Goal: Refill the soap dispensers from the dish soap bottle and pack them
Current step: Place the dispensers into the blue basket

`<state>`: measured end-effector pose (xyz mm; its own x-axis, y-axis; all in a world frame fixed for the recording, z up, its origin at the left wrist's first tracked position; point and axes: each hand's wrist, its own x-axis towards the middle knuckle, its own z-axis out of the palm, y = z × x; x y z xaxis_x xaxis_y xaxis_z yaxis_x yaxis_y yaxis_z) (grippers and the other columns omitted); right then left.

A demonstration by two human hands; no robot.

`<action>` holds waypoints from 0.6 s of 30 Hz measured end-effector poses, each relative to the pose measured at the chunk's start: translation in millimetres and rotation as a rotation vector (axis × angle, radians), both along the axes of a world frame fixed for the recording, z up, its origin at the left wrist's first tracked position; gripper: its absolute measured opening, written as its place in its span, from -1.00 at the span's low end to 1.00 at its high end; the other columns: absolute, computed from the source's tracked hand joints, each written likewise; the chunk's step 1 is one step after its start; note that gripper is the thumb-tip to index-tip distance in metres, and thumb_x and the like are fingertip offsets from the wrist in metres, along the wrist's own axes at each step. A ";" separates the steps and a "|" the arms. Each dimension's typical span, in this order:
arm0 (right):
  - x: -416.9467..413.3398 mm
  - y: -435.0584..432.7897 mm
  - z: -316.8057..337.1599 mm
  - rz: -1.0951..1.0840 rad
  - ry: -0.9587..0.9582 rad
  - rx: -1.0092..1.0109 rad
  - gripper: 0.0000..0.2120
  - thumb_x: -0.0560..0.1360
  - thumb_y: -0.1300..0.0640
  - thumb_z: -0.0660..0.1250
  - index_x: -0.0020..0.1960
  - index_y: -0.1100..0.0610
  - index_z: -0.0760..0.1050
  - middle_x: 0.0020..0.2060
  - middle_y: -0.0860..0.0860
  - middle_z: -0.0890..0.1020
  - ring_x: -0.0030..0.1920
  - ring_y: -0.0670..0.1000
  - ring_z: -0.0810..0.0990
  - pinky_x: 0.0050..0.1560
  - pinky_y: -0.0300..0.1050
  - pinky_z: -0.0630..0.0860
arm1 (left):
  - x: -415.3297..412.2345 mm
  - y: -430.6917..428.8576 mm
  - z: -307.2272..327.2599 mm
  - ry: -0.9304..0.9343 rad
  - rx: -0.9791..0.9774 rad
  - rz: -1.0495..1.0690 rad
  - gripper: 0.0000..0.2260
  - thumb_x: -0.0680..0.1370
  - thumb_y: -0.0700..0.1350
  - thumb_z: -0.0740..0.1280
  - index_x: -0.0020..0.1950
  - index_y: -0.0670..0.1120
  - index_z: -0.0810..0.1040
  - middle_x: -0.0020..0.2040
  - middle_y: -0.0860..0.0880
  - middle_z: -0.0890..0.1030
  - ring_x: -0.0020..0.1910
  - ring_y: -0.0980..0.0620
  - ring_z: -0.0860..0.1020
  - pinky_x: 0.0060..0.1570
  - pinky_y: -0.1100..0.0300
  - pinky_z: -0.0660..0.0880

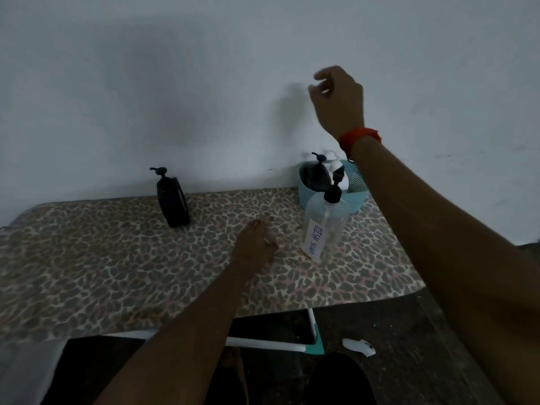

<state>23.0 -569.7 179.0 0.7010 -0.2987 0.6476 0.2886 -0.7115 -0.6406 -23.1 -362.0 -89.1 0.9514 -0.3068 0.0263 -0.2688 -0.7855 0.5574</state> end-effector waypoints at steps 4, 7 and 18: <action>24.2 84.0 8.1 0.150 0.264 -0.171 -0.70 0.53 -0.01 0.40 0.16 0.15 0.58 0.01 0.04 0.65 0.08 0.02 0.61 0.05 -0.35 0.38 | -7.8 67.7 -2.1 -0.042 0.174 0.111 -0.31 0.59 0.21 0.19 0.58 -0.17 0.13 0.59 -0.11 0.13 0.57 -0.07 0.09 0.54 0.04 0.00; 32.0 150.6 -15.0 0.234 0.458 -0.266 -0.47 0.54 -0.15 0.38 0.32 0.22 0.49 0.28 0.15 0.56 0.30 0.13 0.52 0.25 -0.14 0.41 | -14.6 126.8 -1.7 -0.037 0.194 0.164 -0.31 0.60 0.23 0.15 0.59 -0.15 0.07 0.60 -0.08 0.08 0.58 -0.04 0.05 0.54 0.04 -0.03; 43.9 297.2 -118.8 0.362 0.806 -0.315 -0.51 0.50 -0.19 0.43 -0.33 0.09 0.27 -0.48 0.00 0.36 -0.49 -0.05 0.33 -0.51 -0.20 0.25 | -22.2 155.9 -5.5 -0.064 0.125 0.171 -0.38 0.62 0.18 0.12 0.59 -0.10 0.08 0.60 -0.04 0.09 0.58 0.00 0.03 0.54 -0.01 -0.01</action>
